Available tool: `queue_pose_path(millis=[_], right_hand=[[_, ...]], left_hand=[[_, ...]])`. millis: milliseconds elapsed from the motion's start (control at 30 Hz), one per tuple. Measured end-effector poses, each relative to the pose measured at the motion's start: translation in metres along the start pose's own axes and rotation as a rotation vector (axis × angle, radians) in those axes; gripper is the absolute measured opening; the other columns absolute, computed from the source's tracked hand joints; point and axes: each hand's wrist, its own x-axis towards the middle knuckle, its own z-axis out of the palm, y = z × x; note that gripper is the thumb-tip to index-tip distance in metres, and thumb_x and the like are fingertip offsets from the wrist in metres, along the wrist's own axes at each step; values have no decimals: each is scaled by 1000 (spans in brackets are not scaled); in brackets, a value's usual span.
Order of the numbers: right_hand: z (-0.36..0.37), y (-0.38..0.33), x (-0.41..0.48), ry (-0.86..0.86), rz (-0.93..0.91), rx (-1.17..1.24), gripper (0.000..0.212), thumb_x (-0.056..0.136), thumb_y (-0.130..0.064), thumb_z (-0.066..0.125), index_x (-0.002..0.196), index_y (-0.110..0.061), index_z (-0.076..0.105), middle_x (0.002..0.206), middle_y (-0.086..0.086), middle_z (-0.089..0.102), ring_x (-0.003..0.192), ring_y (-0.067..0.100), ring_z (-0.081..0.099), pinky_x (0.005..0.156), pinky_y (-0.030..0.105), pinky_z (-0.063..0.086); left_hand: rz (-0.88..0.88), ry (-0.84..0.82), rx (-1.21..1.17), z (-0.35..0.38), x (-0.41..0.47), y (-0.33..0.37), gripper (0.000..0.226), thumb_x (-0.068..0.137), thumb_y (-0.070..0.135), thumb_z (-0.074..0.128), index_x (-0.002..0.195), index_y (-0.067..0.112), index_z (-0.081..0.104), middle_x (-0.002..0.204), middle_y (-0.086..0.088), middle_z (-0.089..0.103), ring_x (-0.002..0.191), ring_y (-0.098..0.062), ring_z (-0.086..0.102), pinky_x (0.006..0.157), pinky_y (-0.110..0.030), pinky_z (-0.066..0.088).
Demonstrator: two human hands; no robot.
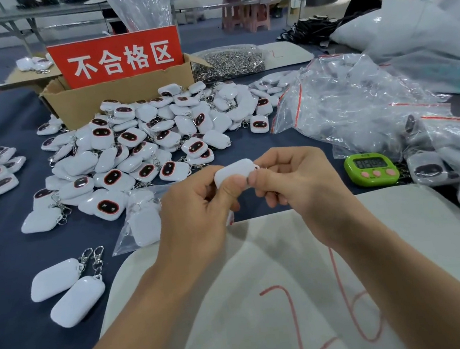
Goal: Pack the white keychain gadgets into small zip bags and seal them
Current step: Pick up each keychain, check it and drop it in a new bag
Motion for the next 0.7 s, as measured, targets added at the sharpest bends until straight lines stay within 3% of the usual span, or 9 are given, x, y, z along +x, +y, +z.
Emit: queue_pose_path(millis=[100,233,300,333,400,467,567,633,700], right_hand=[[0,-2,-1,-19,-14,28,12,78,-12,79,68,-16,74,59,6,64,49,15,48,47,15,39],[2,-3,-1,-22,24,24,11,78,-13,77,68,-15,73,58,5,63,48,15,47,47,14,38],[3,-1,-1,11,54,7,22,86,-9,75,66,-17,72,59,5,62,47,15,46,46,14,36],[3,0,-1,32,67,4,24,89,-10,72,66,-16,71,59,5,62,47,16,45,46,15,36],[2,0,0,61,84,34,24,92,-12,69,69,-14,70,59,7,62,46,17,45,44,17,35],[0,-1,1,58,108,90,24,93,-12,68,69,-13,69,59,8,62,45,17,44,43,19,35],[0,-1,1,2,168,75,29,97,-21,65,70,-12,69,60,10,63,44,17,43,43,20,34],[3,2,3,42,166,32,31,99,-31,64,74,-13,72,65,14,67,49,18,46,46,23,35],[4,4,4,92,98,33,21,92,-33,70,83,-14,75,73,14,69,59,20,52,54,26,39]], left_hand=[[1,8,-10,0,-1,0,35,102,53,51,70,44,61,59,11,63,56,-8,58,55,-14,37],[-73,54,-5,2,-3,-1,47,104,48,44,71,25,69,60,11,66,59,-11,61,58,-33,46],[-60,91,-7,0,-3,1,37,102,51,48,99,29,78,77,24,70,74,-3,65,66,-25,48],[-48,95,-20,-2,-2,3,35,98,54,54,120,35,73,92,31,70,85,0,67,72,-18,49],[-23,72,-53,-5,0,4,52,84,52,68,135,48,59,114,36,66,99,2,66,79,-9,48],[3,41,-19,-5,1,3,58,75,46,75,130,53,61,115,32,67,104,3,65,84,-8,47],[4,53,-40,-1,2,0,38,80,31,79,113,49,72,106,30,71,99,2,67,83,-10,48],[-44,88,-80,-1,2,-3,19,85,38,76,101,49,76,92,23,75,84,-2,69,75,-16,51],[-103,115,-101,-1,4,-3,8,87,51,69,87,50,77,77,14,75,70,-9,70,69,-32,56]])
